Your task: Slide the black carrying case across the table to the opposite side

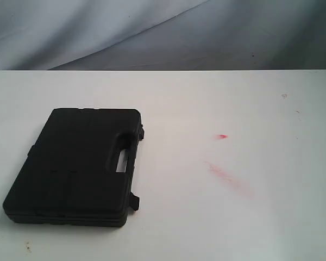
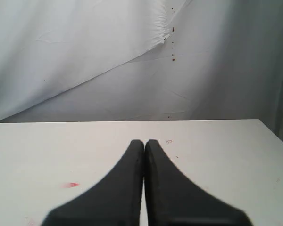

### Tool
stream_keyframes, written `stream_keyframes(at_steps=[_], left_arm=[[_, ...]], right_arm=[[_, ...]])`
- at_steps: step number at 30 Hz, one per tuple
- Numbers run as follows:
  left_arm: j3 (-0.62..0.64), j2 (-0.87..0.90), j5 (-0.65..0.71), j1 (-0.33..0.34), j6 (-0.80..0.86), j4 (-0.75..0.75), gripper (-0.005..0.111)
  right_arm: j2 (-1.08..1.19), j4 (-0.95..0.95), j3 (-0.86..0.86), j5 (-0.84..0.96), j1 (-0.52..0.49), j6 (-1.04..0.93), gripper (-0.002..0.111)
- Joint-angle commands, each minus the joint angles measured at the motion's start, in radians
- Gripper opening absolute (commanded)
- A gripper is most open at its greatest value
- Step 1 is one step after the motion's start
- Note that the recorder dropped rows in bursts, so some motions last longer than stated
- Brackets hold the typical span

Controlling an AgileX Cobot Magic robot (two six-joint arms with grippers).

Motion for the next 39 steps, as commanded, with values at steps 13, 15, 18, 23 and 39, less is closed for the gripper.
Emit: stream_keyframes(at_steps=[13,15,18,23,39], left_arm=[[0.005,-0.003,-0.036,0.004,-0.037,-0.197,0.000],[0.005,-0.003,-0.058,0.004,-0.037,-0.242,0.000],[-0.028,-0.002,-0.020,0.004,-0.039,-0.242,0.000],[-0.121,0.029,0.051,0.004,-0.032,-0.240,0.000],[-0.285,0.200,0.188,-0.006,-0.032,-0.363,0.000]], right_arm=[[-0.003,0.007,0.003,-0.009,-0.009,-0.005,0.000],[-0.003,0.007,0.003,-0.009,-0.009,-0.005,0.000],[-0.003,0.007,0.003,-0.009,-0.009,-0.005,0.000],[-0.003,0.007,0.003,-0.009,-0.009,-0.005,0.000],[-0.003,0.007,0.003,-0.009,-0.009,-0.005,0.000]])
